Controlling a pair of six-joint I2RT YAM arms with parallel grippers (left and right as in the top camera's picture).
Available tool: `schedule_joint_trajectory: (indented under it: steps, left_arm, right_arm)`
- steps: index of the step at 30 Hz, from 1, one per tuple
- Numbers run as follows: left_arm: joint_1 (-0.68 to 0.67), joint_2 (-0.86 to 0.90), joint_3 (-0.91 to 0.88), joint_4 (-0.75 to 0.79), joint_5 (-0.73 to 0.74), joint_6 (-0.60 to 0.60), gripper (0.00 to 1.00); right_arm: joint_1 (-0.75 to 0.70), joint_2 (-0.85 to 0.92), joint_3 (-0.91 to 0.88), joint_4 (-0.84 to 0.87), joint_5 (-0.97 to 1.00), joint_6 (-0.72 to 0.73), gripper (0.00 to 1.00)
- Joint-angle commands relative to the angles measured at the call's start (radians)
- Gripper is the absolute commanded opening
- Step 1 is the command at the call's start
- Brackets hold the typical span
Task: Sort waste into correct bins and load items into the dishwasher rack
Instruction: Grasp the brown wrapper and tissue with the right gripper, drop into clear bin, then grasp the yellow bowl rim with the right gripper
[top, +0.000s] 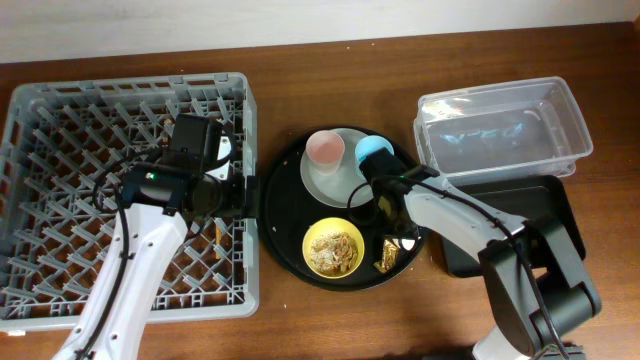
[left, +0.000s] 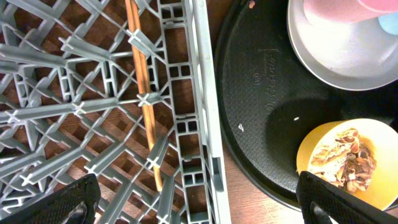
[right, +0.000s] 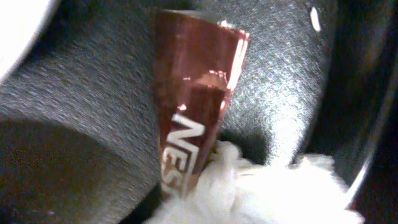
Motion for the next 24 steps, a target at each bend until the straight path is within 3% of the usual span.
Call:
schedule_joint_trajectory:
  steps: [1,4,6,8,11,15,16,18,20,21,24]
  left_arm:
    - [-0.001,-0.006,0.01,-0.001,0.011,-0.002,0.99]
    - [-0.001,-0.006,0.01,-0.001,0.011,-0.002,0.99]
    - [-0.001,-0.006,0.01,-0.001,0.011,-0.002,0.99]
    - [-0.001,-0.006,0.01,-0.001,0.011,-0.002,0.99]
    - [-0.001,-0.006,0.01,-0.001,0.011,-0.002,0.99]
    - [-0.001,-0.006,0.01,-0.001,0.011,-0.002,0.99]
    - [-0.001,-0.006,0.01,-0.001,0.011,-0.002,0.99]
    - [-0.001,-0.006,0.01,-0.001,0.011,-0.002,0.99]
    - [-0.001,-0.006,0.01,-0.001,0.011,-0.002,0.99]
    - [-0.001,-0.006,0.01,0.0,0.011,-0.002,0.99]
    - [-0.001,-0.006,0.01,-0.001,0.011,-0.002,0.99]
  right_arm:
    - [0.0,-0.02,0.13,-0.104,-0.006,-0.05,0.04]
    - [-0.017,-0.078,0.378,-0.275,0.124,-0.064,0.04]
    - [-0.086,-0.088,0.49,-0.295,0.191,-0.064,0.04]
    - [-0.241,-0.083,0.51,-0.209,0.191,-0.063,0.04]
    - [-0.479,-0.031,0.51,-0.067,0.041,-0.062,0.04]
    - [-0.607,0.054,0.508,-0.055,0.004,0.024,0.06]
    - [-0.608,0.074,0.508,-0.055,-0.024,0.024,0.09]
    - [-0.607,0.091,0.508,-0.047,-0.07,0.024,0.56]
    - [-0.609,0.084,0.513,-0.06,-0.07,-0.015,0.66]
    - [-0.608,0.062,0.541,-0.104,-0.103,-0.101,0.72]
    - [-0.562,-0.042,0.742,-0.36,-0.42,-0.336,0.73]
